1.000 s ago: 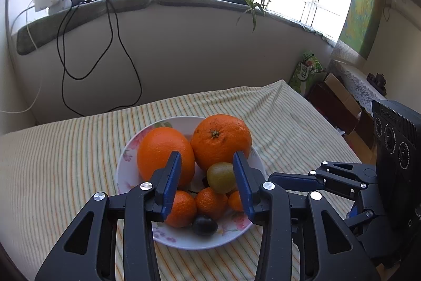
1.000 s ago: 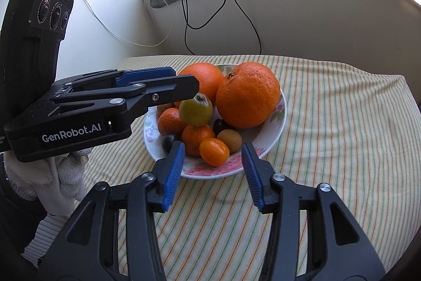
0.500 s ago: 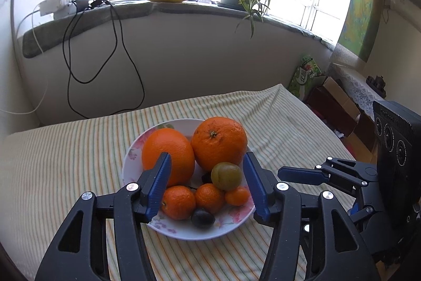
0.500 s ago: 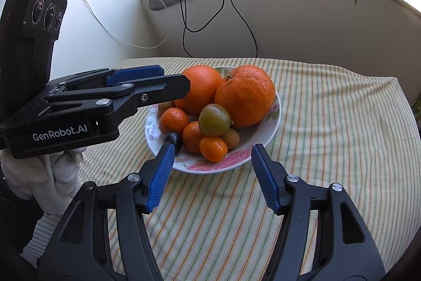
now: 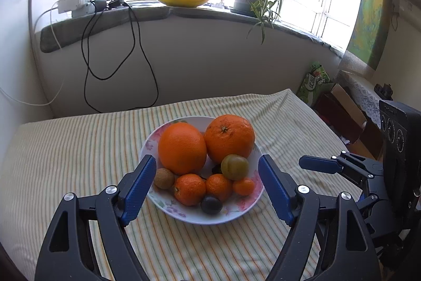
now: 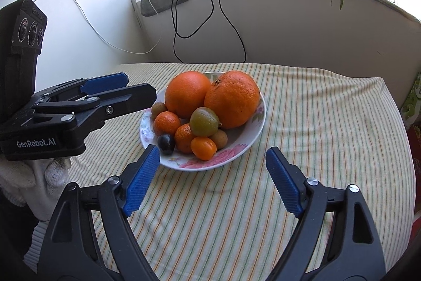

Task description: Organize fruits

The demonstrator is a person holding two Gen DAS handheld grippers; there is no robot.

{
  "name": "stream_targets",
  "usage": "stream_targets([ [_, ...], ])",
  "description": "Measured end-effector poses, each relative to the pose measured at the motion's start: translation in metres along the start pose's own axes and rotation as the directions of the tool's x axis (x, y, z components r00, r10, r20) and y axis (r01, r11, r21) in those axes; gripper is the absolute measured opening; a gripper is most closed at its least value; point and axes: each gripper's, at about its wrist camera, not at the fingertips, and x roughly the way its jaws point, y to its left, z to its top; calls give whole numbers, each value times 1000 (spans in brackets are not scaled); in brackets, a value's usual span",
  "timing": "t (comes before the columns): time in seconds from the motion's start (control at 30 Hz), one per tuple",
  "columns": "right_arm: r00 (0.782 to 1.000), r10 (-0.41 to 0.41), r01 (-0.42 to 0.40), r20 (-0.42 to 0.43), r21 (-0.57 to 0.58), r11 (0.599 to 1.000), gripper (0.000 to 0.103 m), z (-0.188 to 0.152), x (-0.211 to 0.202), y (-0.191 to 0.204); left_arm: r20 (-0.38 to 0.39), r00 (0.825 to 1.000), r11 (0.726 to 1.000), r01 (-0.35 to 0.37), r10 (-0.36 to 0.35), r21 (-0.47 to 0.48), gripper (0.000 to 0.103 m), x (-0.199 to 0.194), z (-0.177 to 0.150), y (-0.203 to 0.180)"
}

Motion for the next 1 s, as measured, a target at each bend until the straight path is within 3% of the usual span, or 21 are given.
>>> stream_targets([
  [0.5, 999, -14, 11, 49, 61, 998, 86, -2, -16, -3, 35, 998, 998, -53, 54, -30, 80, -26, -20, -3],
  [0.67, 997, -25, 19, 74, 78, 997, 86, -2, -22, -5, 36, 994, 994, -104, 106, -32, 81, -32, -25, -8],
  [1.0, 993, -58, 52, 105, 64, 997, 86, -5, -38, -1, 53, 989, 989, -132, 136, -68, 81, -49, -39, -8],
])
